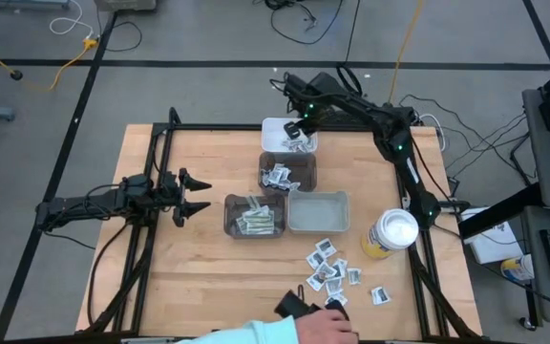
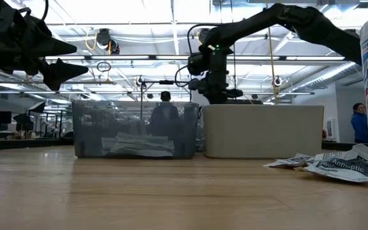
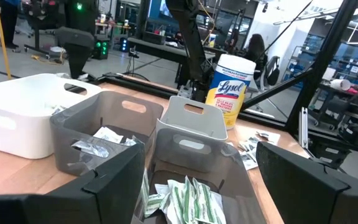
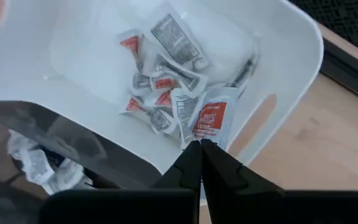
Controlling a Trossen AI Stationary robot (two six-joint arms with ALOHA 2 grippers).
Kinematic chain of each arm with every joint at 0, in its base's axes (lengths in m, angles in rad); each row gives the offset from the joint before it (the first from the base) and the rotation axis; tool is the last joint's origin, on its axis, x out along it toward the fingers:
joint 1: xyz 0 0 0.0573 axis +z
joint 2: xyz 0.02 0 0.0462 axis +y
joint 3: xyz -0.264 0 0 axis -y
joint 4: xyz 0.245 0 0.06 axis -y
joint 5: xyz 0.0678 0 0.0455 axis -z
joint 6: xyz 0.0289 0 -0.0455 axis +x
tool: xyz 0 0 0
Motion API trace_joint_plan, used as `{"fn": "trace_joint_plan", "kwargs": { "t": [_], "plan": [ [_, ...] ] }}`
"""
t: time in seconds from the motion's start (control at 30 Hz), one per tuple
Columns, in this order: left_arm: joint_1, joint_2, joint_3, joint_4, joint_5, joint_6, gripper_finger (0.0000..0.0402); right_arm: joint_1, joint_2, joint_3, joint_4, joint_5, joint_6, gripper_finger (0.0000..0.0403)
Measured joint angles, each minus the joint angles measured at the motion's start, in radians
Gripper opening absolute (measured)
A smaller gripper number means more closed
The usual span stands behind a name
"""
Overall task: Pick & Place First Aid Supplies
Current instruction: Put the white ointment pack into the white bin
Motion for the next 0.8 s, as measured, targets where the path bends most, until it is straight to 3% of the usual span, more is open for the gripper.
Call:
{"fn": "trace_joint_plan", "kwargs": {
  "t": [0.17, 0.63, 0.8],
  "plan": [
    [0.000, 0.000, 0.000, 0.000, 0.000, 0.000, 0.0310, 0.003, 0.003, -0.007, 0.002, 0.004, -0.005, 0.0000],
    [0.000, 0.000, 0.000, 0.000, 0.000, 0.000, 0.0310, 0.037, 0.004, -0.220, 0.309, 0.005, -0.096, 0.0000],
    [0.000, 0.000, 0.000, 0.000, 0.000, 0.000, 0.0310, 0.040, 0.004, -0.233, 0.337, 0.012, -0.091, 0.0023]
  ]
}}
